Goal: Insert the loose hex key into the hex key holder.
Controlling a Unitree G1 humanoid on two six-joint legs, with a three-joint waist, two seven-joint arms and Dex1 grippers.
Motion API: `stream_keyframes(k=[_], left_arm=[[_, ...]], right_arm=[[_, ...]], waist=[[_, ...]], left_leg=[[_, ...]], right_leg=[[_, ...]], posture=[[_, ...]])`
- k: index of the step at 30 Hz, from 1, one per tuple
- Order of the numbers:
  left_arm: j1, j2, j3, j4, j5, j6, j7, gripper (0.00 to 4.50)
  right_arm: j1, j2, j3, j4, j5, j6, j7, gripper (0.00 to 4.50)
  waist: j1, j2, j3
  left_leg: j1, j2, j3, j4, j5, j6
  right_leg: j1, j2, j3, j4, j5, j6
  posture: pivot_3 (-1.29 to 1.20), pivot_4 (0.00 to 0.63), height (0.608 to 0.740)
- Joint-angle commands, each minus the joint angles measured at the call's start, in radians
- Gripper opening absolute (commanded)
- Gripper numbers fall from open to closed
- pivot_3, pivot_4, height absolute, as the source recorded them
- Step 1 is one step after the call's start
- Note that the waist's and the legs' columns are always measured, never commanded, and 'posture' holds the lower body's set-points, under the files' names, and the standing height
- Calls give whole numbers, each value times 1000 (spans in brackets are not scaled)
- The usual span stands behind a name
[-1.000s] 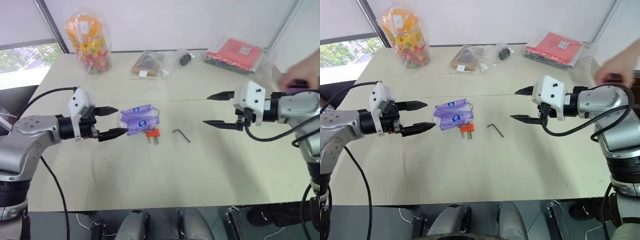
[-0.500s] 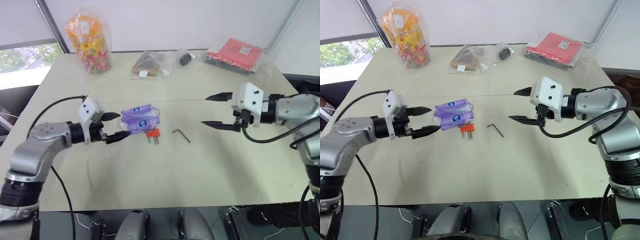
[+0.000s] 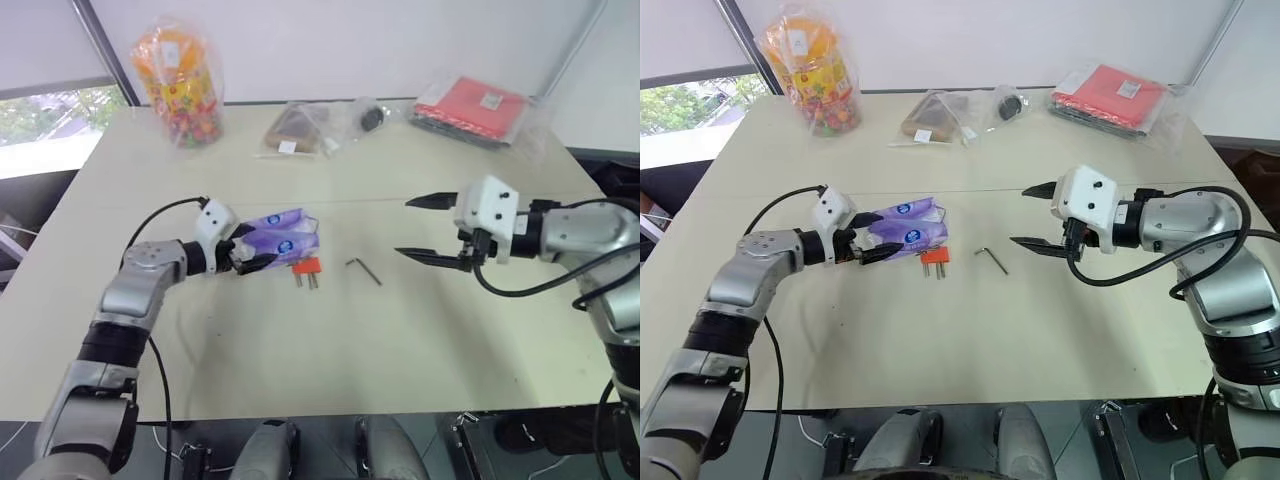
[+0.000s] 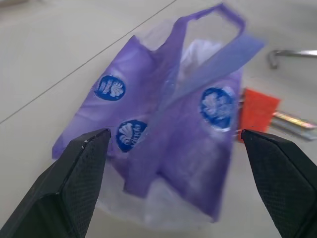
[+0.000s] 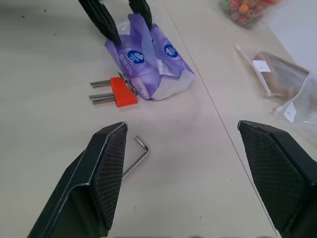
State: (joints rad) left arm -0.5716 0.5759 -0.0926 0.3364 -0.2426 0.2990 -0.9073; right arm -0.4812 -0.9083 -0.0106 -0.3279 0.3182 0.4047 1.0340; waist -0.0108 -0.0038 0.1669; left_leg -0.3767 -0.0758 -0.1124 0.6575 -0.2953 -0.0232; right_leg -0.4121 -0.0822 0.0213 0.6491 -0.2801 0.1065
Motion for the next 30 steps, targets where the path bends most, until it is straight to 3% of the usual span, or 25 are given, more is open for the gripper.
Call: stream_keyframes(k=[1,5,14,21,26,30], left_arm=[[-42,-29,-7,126,54,-79,14,4409],[-67,-60,1,197,75,-104,31,4409],[-53,-74,5,216,74,-84,15,79],[-30,-75,69,158,55,-45,89,28],[-20,-72,240,92,69,-35,402,28],[29,-71,398,-73,59,65,647,28]], right_arm=[[0,4,-35,-43,9,-1,-26,3716],[7,3,-40,-53,11,2,-44,3716],[1,9,-34,-50,11,-4,-66,3716],[-13,22,-19,-36,6,-14,-66,3716],[-18,46,0,-28,1,-23,-67,3716],[-27,62,16,-21,-4,-31,-58,3716]], waist=[[1,0,0],[1,0,0],[1,0,0],[-2,0,-1],[-6,-1,0],[-3,-1,0]], left_leg=[[0,0,0,0,0,0],[0,0,0,1,-1,1],[0,0,0,1,-1,2],[0,0,0,1,-1,2],[0,0,0,1,-1,2],[-5,0,0,2,2,-3]], right_leg=[[0,0,0,0,0,0],[0,0,0,1,0,0],[1,0,0,1,0,0],[1,0,0,1,0,0],[-1,1,1,3,0,0],[-8,1,1,5,0,0]], posture=[[0,150,740],[0,150,740],[0,150,740],[0,150,740],[0,150,740],[0,150,740]])
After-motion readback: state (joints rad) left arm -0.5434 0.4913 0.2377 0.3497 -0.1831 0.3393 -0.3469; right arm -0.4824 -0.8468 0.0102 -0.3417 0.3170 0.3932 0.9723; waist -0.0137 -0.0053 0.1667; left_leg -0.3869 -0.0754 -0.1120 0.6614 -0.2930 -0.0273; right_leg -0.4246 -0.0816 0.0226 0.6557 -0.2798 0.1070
